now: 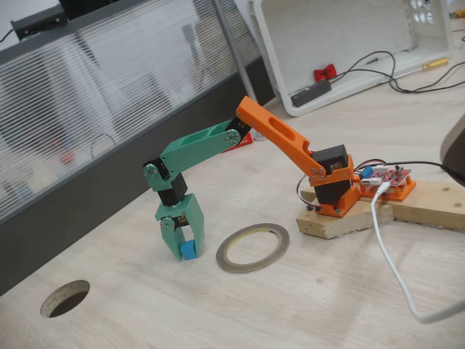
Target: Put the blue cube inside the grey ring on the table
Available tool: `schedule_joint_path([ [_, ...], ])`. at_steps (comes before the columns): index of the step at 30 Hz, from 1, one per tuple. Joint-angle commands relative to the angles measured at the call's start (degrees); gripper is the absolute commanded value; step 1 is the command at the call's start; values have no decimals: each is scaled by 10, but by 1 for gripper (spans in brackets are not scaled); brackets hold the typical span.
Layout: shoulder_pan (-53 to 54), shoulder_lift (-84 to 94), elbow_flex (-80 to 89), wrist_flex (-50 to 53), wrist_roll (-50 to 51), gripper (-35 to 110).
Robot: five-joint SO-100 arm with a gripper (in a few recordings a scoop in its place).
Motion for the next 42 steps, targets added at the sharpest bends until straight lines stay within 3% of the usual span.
schedule_joint_path([
  [1, 8, 19, -10, 7, 0, 14],
  [6, 8, 19, -10, 7, 1, 0],
  [29, 3, 26, -11, 7, 4, 0],
  [42, 4, 164, -2, 8, 4, 0],
])
